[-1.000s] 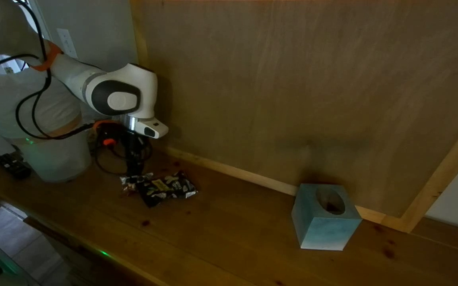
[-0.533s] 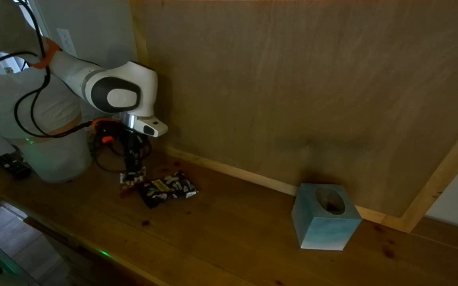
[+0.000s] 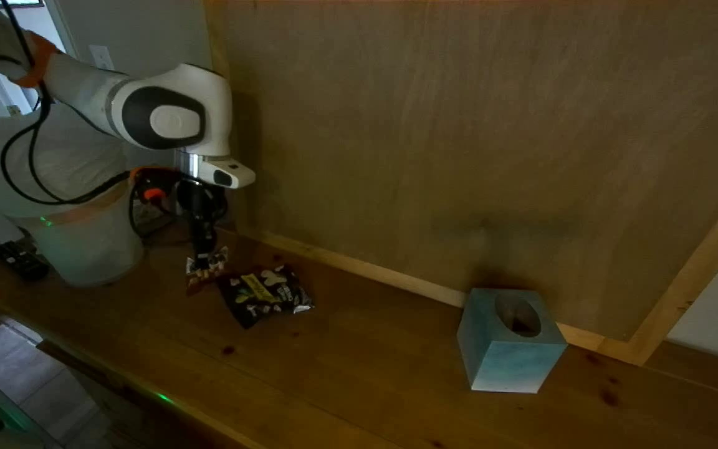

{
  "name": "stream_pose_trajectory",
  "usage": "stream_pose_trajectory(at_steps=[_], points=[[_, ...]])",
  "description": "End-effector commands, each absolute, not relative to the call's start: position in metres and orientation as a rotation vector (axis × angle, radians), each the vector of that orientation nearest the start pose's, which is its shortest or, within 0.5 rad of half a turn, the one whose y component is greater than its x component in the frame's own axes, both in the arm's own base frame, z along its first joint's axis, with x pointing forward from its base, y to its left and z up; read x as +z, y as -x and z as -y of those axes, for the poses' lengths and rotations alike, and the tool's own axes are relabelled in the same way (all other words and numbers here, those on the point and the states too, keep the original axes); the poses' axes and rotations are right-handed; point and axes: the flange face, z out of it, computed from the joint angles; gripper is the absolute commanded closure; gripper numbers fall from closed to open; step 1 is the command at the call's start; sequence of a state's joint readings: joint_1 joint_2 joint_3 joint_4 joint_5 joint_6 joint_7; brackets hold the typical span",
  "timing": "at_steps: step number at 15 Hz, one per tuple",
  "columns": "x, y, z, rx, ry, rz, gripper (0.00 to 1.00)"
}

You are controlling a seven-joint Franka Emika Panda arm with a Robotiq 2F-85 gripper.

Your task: Put the brown packet inside the bucket on the left

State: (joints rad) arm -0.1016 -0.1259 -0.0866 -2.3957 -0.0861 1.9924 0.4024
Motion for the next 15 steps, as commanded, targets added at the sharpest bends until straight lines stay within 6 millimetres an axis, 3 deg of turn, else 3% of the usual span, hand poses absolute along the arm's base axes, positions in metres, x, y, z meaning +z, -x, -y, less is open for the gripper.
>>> stream_pose_trajectory(at_steps=[1, 5, 9, 15], points=[[0.408, -0.417, 0.077, 0.273, 3.195, -0.902, 1.0], [0.461, -0.405, 0.081, 0.091, 3.277, -0.946, 1.0], [0.501, -0.392, 0.085, -0.094, 3.305, -0.927, 1.0], [0.564, -0.367, 0.059, -0.409, 3.338, -0.612, 1.0]])
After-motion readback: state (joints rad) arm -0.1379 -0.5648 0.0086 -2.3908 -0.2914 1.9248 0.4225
